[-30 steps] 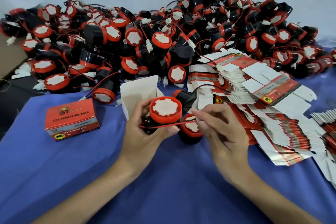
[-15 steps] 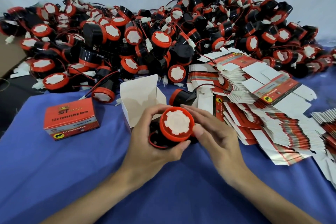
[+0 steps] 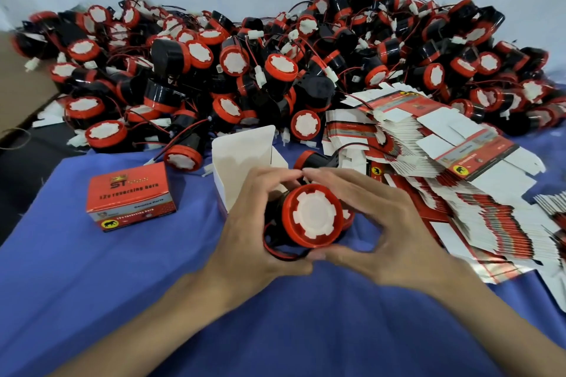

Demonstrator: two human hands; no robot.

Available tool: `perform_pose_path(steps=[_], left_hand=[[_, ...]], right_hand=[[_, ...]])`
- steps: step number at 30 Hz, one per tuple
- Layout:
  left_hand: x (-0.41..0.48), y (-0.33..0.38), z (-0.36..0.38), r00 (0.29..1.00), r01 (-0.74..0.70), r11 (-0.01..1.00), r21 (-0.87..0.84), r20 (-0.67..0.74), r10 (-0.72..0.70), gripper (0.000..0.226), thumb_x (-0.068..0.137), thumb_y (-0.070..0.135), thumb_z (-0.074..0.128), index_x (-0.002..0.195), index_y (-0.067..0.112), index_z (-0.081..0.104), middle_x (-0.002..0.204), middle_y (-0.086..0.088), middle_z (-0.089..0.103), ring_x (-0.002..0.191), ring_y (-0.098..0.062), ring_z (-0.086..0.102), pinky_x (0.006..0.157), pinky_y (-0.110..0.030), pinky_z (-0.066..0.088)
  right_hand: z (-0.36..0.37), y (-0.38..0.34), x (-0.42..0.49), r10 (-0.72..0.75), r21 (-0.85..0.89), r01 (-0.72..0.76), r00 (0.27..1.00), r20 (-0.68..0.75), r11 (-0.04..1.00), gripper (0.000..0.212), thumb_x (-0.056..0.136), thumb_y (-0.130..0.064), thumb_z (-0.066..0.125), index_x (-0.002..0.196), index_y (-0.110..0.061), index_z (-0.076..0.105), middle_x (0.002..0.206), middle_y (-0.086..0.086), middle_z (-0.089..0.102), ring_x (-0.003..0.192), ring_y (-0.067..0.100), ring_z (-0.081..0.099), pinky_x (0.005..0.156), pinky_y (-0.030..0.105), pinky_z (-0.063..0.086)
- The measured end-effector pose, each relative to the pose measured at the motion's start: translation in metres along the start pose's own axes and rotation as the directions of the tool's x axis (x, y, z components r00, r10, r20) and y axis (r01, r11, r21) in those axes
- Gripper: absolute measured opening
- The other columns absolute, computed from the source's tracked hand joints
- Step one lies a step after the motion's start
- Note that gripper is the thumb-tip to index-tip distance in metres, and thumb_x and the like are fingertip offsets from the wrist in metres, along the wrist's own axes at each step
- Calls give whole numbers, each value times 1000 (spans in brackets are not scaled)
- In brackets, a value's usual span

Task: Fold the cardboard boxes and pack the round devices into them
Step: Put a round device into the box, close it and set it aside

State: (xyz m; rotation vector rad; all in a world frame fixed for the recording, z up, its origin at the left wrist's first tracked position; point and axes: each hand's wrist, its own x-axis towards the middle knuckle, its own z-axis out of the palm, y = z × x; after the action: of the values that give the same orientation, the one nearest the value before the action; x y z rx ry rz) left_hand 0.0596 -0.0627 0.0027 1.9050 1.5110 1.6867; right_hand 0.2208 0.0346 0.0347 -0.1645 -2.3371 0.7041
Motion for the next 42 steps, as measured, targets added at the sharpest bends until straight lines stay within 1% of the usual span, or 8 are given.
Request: perform_pose_path(steps=[6,10,13,16,22,25,31,42], left_hand=[[14,0,-18,992,-44,996,78,-114,53,93,60,62,73,136,32,29,120,31,50,106,4,57,88,-13,44],[24,-21,-39,932,-143,952,271,-288,221,74,91,71,25,129,11,45,125,-5,45,119,-7,47,100,-30,39],[20,-38,-33,936,37,999,22,-350,-27,48,96,57,31,118,20,52,125,7,48,116,-5,49,99,-30,40],[13,-50,-24,899,304,942,-145,-285,-334,33,91,42,32,104,21,54,114,-13,63,97,-12,58,89,-33,44],[14,-59,-32,891,401,914,-61,-206,-405,19,81,47,38,71,32,33,64,22,43,62,3,36,63,-23,32],[18,-56,-31,879,425,891,-160,-163,-448,16,80,31,42,73,24,29,64,21,37,64,0,31,68,-35,30],[15,-50,-23,879,416,855,-312,-103,-465,14,71,16,37,77,19,24,63,25,37,58,6,33,53,-10,32],[8,-63,-30,919,388,912,-133,-28,-394,11,66,41,37,75,41,30,72,18,27,65,-4,24,62,-41,23]], right_hand=[[-10,-4,44,-63,-61,66,996,57,996,60,72,-28,81,122,-2,61,116,-1,63,109,8,61,95,17,47],[-12,1,74,107,149,-132,981,164,980,45,79,-16,79,119,-7,62,110,1,70,104,11,66,90,30,55],[0,9,86,71,29,-76,987,144,997,48,80,-21,78,122,-6,61,110,1,70,103,8,65,89,26,53],[12,21,89,3,-169,26,986,167,985,59,82,-31,75,129,-2,56,121,5,65,111,13,60,96,23,48],[9,40,79,-52,-319,106,983,175,942,56,80,-29,76,123,2,57,124,14,51,106,18,55,91,33,49],[12,35,76,-68,-425,168,969,239,889,51,82,-26,73,119,4,56,121,17,50,100,23,59,78,41,54],[15,16,78,-17,-529,254,911,412,810,48,82,-34,67,116,-2,61,108,7,60,94,23,57,85,35,48],[17,23,74,147,-593,265,819,555,760,51,94,-52,47,127,-16,60,117,-3,55,110,15,51,94,41,41]])
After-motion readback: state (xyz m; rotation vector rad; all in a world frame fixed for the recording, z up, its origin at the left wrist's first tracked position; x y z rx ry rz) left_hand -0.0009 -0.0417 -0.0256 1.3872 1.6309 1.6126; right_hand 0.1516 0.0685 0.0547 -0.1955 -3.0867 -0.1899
